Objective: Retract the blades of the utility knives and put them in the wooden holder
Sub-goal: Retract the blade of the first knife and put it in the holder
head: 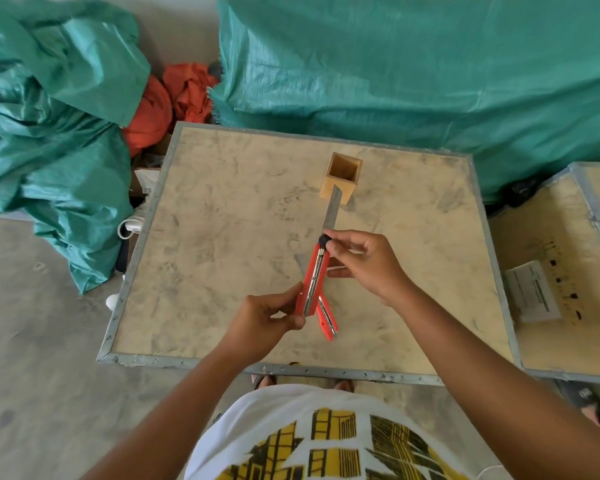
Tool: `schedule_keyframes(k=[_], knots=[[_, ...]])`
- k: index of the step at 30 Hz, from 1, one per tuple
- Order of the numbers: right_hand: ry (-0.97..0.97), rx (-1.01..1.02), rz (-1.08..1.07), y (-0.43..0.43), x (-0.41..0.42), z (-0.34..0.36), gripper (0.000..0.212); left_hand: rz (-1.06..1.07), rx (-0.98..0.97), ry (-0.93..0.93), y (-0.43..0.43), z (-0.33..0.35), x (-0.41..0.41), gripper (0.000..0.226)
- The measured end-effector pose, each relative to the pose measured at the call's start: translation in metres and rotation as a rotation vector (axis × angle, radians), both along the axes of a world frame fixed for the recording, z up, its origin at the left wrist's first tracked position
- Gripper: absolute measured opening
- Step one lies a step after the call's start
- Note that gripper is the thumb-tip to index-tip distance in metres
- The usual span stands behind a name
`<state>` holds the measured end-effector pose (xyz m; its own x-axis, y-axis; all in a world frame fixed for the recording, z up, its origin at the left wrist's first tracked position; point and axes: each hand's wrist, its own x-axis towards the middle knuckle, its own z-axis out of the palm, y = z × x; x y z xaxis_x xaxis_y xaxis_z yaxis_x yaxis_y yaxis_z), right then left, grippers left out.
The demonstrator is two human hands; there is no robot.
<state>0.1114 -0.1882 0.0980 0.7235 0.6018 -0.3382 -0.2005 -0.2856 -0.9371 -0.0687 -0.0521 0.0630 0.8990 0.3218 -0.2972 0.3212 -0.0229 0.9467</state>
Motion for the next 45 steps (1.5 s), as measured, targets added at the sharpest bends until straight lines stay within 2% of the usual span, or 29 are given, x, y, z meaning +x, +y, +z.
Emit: schedule_keyframes(k=[5,11,18,22,28,31,34,38,41,45], knots=[[-0.066,-0.008,0.18,-0.035,0.002,0.004,0.027,0.07,-0.043,-0.083,-0.027,0.016,0.024,0.051],[-0.247,-0.021,0.263,-0.069,0.012,0.012,0.026,0.123,-0.082,-0.097,-0.056,0.029,0.046,0.048],[-0.361,-0.038,0.314,-0.094,0.022,0.018,0.03,0.122,-0.037,-0.125,-0.083,0.039,0.056,0.052],[-0.447,-0.022,0.211,-0.093,0.018,0.023,0.018,0.123,-0.007,-0.139,-0.086,0.045,0.06,0.054],[-0.424,-0.007,0.267,-0.089,0.021,0.031,0.027,0.135,0.011,-0.152,-0.079,0.053,0.062,0.055],[-0.476,0.014,0.198,-0.081,0.019,0.031,0.018,0.131,0.029,-0.15,-0.073,0.054,0.061,0.055],[-0.491,-0.006,0.131,-0.073,0.015,0.031,0.021,0.121,0.048,-0.146,-0.066,0.055,0.061,0.056],[-0.412,0.047,0.171,-0.068,0.017,0.034,0.03,0.131,0.055,-0.157,-0.057,0.056,0.065,0.056],[-0.493,0.056,0.142,-0.066,0.019,0.035,0.019,0.112,0.072,-0.171,-0.052,0.059,0.07,0.056],[-0.497,0.012,0.037,-0.059,0.023,0.034,0.022,0.07,0.089,-0.193,-0.047,0.06,0.083,0.056]])
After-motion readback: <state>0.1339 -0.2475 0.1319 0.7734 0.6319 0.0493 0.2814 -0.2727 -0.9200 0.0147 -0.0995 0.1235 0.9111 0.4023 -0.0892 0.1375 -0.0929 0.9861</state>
